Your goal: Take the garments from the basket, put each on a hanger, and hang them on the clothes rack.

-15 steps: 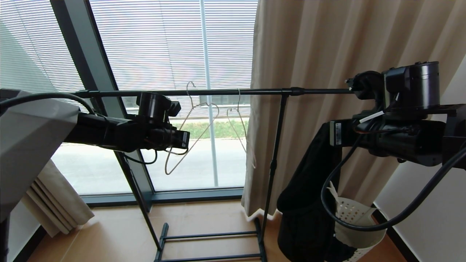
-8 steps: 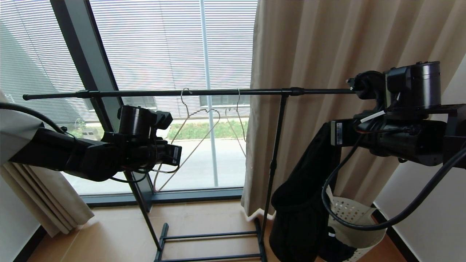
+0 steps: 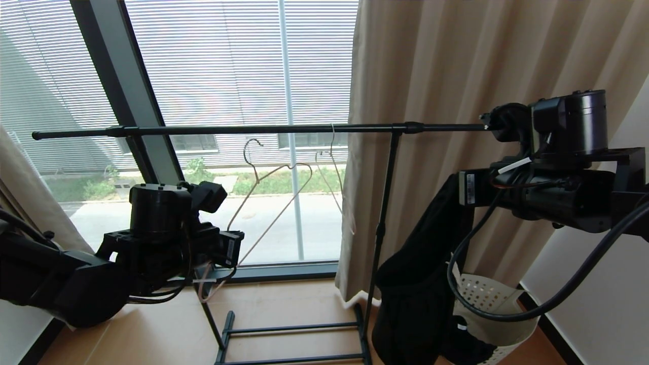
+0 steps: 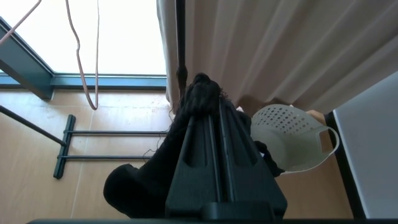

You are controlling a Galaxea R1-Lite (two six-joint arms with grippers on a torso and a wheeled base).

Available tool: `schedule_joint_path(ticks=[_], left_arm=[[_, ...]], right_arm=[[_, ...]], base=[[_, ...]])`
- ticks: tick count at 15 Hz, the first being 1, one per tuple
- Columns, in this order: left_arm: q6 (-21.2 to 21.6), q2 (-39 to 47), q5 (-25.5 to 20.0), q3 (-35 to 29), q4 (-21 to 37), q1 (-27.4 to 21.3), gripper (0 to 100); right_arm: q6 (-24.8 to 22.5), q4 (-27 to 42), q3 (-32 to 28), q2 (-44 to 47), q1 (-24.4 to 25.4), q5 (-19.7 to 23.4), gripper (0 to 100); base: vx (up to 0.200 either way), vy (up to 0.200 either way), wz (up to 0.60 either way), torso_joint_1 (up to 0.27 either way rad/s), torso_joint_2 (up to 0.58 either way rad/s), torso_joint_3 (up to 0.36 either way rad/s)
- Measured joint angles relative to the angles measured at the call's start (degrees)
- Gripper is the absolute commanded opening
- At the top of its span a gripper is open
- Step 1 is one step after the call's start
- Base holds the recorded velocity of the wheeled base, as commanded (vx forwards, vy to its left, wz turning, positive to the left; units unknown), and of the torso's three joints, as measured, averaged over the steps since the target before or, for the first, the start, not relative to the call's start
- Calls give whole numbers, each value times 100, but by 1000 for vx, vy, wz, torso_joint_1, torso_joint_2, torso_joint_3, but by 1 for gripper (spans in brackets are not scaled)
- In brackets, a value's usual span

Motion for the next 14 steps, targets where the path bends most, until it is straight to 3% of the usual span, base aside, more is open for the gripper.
schedule_joint_path(ticks=[4, 6, 9, 12, 14], left_arm=[[80, -313, -108, 1351, -1434, -168, 0], [123, -418, -119, 1824, -1888, -362, 0], [187, -444, -126, 1902, -1952, -670, 0], [485, -418, -122, 1846, -1959, -970, 0], [516, -407, -115, 1885, -1990, -1145, 0]], right_arm=[[-1, -2, 104, -46, 28, -57, 0], [-94, 0, 101, -44, 35, -68, 0], [-699, -389, 38, 28, 11, -66, 0], [-1787, -1009, 0, 204, -185, -132, 0], [-1882, -1448, 215, 383, -243, -187, 0]], base=[[0, 0, 0, 0, 0, 0], [0, 0, 0, 0, 0, 0], [0, 0, 0, 0, 0, 0], [0, 0, 0, 0, 0, 0], [0, 0, 0, 0, 0, 0]])
